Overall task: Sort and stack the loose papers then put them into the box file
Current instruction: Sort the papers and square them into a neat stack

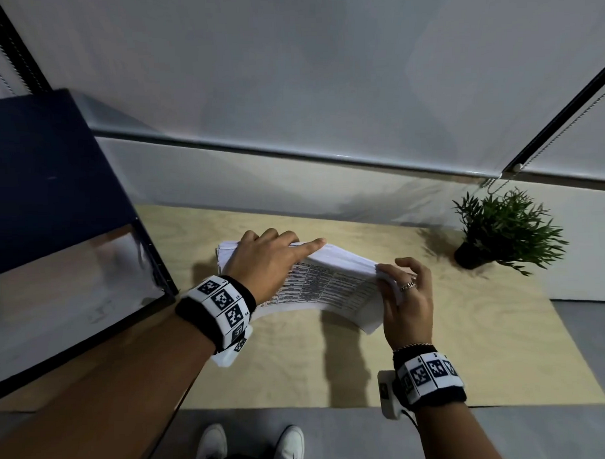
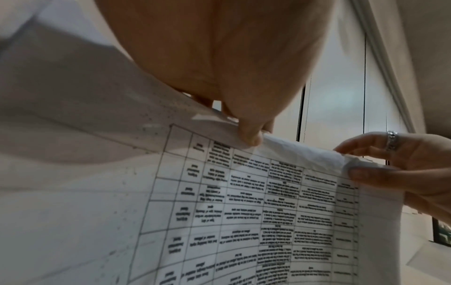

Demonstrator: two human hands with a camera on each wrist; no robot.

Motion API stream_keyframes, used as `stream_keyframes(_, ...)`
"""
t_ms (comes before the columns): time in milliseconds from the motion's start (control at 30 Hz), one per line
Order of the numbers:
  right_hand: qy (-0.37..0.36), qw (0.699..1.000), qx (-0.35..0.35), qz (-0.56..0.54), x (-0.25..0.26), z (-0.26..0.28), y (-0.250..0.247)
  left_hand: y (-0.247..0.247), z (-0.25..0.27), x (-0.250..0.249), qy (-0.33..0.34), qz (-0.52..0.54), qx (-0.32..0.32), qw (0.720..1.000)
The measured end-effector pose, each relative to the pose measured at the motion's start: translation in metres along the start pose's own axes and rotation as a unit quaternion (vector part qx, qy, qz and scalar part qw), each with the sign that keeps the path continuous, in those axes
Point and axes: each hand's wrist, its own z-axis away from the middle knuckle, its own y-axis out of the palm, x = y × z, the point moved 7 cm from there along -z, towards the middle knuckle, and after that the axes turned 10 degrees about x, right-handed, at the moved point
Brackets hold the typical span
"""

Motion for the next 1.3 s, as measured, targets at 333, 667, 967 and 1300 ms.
stream_keyframes(333, 0.009, 0.999, -0.027, -0.014, 0.001, 0.000, -0.004, -0.001, 0.003, -0.005, 0.072, 0.054, -0.062, 0.994)
stream_keyframes(667, -0.005, 1.000, -0.003, 0.018, -0.001, -0.004, -0.002, -0.004, -0.003, -0.005, 0.071, 0.016, -0.038, 0.997)
stream_keyframes(967, 0.055, 0.998, 0.024, 0.029, -0.017, -0.006, -0.001, -0.004, 0.017, 0.035, -0.100, -0.006, -0.016, 0.995)
stream_keyframes(1300, 0.236, 0.953, -0.036, -0.186, -0.067, 0.000, 0.009, 0.009, 0.049, 0.058, -0.270, 0.469, -0.254, 0.801)
